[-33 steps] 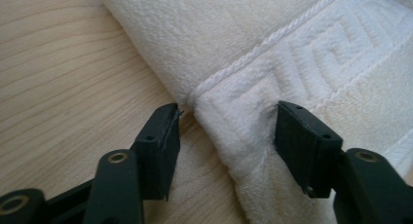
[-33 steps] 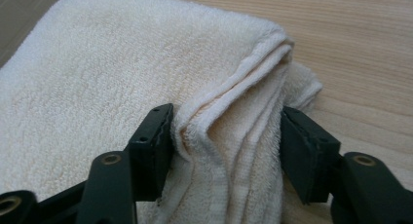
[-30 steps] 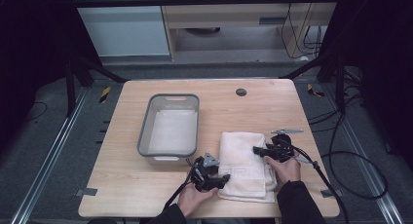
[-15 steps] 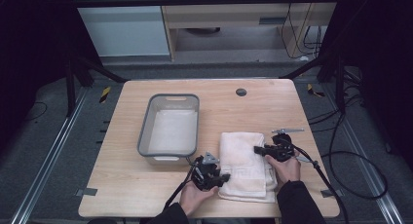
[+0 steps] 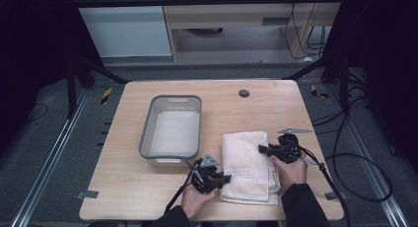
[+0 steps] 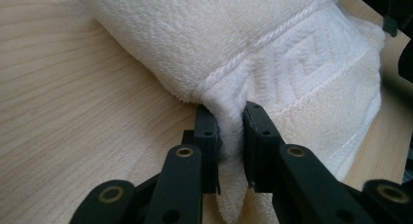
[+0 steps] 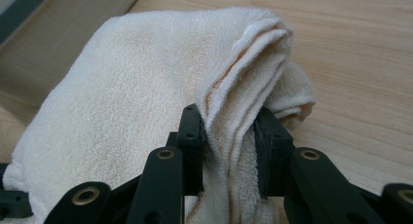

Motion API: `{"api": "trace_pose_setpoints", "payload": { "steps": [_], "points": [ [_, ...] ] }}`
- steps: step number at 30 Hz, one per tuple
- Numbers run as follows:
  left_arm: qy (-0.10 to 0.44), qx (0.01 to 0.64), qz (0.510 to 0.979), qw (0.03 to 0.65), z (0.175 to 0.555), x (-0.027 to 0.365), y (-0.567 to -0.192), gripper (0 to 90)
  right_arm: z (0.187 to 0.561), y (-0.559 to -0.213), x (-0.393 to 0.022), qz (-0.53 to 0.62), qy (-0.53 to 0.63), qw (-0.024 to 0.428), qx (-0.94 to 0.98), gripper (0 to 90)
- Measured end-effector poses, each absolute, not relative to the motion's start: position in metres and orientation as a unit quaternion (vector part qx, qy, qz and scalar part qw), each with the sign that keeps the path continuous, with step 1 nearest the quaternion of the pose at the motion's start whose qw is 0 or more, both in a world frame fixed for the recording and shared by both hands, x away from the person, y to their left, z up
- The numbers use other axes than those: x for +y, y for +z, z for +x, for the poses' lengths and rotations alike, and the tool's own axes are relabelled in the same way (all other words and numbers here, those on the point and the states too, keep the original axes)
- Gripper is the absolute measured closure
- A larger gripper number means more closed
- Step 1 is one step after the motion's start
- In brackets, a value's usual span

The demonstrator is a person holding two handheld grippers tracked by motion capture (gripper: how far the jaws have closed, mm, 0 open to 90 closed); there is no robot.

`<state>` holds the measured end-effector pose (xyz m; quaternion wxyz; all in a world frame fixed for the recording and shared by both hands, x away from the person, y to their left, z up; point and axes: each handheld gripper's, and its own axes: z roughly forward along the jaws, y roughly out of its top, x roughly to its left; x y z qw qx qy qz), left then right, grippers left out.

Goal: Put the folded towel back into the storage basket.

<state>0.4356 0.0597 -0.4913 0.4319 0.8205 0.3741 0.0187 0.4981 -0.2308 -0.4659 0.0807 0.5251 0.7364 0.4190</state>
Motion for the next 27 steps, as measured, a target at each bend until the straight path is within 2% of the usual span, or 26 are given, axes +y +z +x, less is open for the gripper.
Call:
{"api": "trace_pose_setpoints", "payload": {
  "steps": [27],
  "points": [
    [0.071, 0.337, 0.805, 0.482, 0.420, 0.075, -0.439, 78.3, 0.474, -0.412, -0.229, 0.490, 0.480, 0.120, 0.718, 69.6]
  ]
}}
